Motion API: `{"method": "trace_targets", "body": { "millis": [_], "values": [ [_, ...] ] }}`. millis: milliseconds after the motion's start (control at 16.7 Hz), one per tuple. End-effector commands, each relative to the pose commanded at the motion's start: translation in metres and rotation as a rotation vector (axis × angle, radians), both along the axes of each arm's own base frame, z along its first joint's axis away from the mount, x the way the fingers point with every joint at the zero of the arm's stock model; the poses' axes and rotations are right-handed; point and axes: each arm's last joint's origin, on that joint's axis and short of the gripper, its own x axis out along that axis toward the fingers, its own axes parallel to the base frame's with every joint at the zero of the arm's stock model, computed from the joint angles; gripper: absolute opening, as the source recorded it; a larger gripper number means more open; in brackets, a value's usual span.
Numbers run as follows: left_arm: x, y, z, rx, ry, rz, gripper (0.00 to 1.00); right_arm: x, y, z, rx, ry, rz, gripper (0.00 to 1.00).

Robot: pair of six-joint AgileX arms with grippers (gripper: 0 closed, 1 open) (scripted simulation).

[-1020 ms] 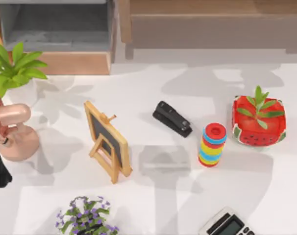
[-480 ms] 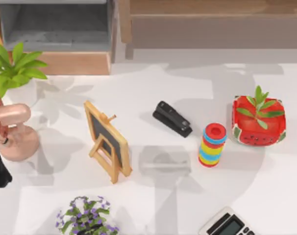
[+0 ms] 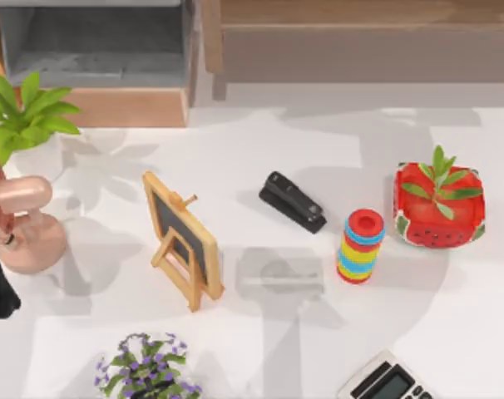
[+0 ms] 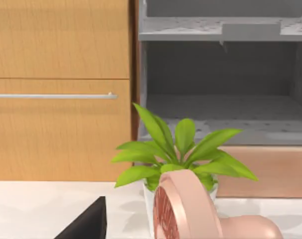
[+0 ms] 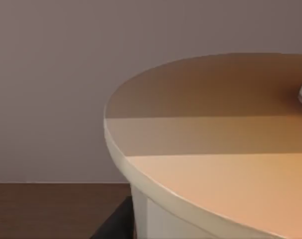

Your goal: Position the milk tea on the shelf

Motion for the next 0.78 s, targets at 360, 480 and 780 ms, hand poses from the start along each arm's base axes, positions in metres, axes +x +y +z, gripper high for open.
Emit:
{"method": "trace_targets", "body": {
  "millis": [360, 480, 780],
  "values": [
    [0.0, 0.0, 0.0, 0.0, 0.0, 0.0, 1.0, 0.0, 0.0, 0.0, 0.0, 0.0, 0.0, 0.9],
    [0.0, 0.0, 0.0, 0.0, 0.0, 0.0, 1.0, 0.0, 0.0, 0.0, 0.0, 0.0, 0.0, 1.0],
    [0.0, 0.0, 0.0, 0.0, 0.0, 0.0, 1.0, 0.0, 0.0, 0.0, 0.0, 0.0, 0.0, 1.0]
  ]
}}
